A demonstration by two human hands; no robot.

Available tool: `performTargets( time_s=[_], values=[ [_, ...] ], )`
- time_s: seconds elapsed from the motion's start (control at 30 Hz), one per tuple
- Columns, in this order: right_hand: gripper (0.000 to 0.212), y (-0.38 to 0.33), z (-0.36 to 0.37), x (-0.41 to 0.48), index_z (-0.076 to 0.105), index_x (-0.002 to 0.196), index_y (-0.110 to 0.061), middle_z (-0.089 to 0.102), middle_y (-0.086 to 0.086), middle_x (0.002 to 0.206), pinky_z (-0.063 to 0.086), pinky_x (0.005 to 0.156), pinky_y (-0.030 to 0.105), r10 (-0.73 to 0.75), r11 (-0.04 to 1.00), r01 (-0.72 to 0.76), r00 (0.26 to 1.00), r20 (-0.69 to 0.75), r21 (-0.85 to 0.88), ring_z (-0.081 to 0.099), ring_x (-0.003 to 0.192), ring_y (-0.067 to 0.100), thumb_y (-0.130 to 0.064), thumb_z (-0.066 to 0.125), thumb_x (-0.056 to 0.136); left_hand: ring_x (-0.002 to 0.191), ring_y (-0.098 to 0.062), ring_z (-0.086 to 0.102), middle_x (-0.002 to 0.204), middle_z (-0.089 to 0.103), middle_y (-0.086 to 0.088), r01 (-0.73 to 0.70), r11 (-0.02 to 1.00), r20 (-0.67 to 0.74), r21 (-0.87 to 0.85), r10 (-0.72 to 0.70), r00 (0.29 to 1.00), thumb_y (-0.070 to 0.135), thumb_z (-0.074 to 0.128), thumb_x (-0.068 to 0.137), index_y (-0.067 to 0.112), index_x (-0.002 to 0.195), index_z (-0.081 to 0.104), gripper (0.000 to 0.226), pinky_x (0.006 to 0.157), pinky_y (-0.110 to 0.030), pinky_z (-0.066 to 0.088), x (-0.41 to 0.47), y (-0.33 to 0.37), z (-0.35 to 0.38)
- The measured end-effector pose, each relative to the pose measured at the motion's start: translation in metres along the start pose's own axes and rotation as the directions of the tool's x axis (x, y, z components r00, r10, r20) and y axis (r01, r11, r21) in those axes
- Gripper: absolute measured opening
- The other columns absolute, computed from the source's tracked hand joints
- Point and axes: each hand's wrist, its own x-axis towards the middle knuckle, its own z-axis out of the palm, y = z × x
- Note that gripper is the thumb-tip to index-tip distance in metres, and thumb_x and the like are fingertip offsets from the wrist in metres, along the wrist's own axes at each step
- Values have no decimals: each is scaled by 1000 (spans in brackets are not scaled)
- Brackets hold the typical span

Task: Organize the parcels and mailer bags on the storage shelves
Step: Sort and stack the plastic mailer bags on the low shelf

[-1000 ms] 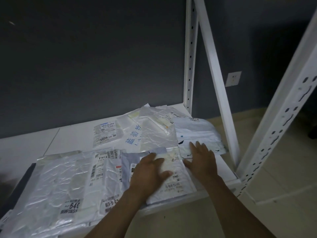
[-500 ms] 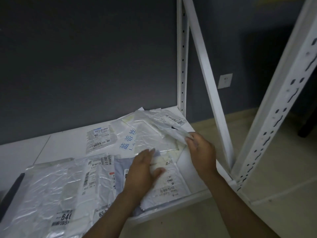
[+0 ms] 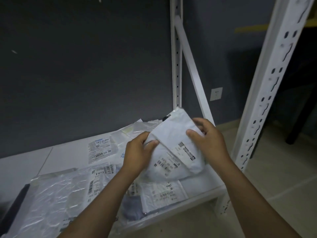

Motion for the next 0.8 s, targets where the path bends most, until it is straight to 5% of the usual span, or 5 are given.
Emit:
performTargets(
  time_s=[0.23, 0.37, 0.53, 0.67, 0.8],
  values=[
    [60, 15, 5, -13, 42, 138, -20, 60, 0, 119, 46, 86, 28, 334, 886, -394, 909, 250, 246, 58, 94, 7, -35, 68, 86, 95, -6, 64, 101, 70, 15, 167, 946, -12, -279, -178, 984, 16, 55, 95, 37, 104, 68, 26, 83, -30, 52, -15, 3, -8],
    [53, 27, 13, -24, 49, 129, -24, 65, 0, 103, 43, 79, 25, 347, 900, -419, 853, 389, 116, 59, 91, 4, -31, 74, 82, 92, -11, 67, 94, 72, 9, 153, 969, 50, -196, -146, 988, 22, 54, 95, 27, 100, 70, 18, 80, -29, 53, -18, -5, -14],
    [56, 23, 12, -21, 55, 124, -39, 54, -9, 121, 37, 86, 11, 77, 993, -102, 946, 315, 64, 50, 115, 5, -23, 79, 77, 87, 15, 61, 91, 67, 34, 20, 996, 267, -86, 3, 964, 22, 57, 94, 45, 114, 64, 31, 70, -3, 44, -19, 2, -23],
    [76, -3, 9, -17, 39, 138, -49, 20, -26, 154, 11, 112, 23, -187, 949, 291, 832, 522, -124, 6, 142, -5, -35, 79, 76, 95, 18, 56, 103, 51, 41, -184, 983, 463, -16, 171, 870, 17, 61, 93, 28, 122, 65, 31, 73, -2, 39, -15, 18, -28],
    [18, -15, 11, -16, 64, 80, -34, 65, -14, 105, 32, 94, 24, -155, 853, 392, 822, 549, -345, 51, 111, 10, -42, 78, 73, 73, 16, 59, 75, 64, 37, -271, 958, 536, 94, 181, 824, 23, 70, 87, 36, 90, 72, 14, 63, -8, 38, -7, 26, -36]
  ],
)
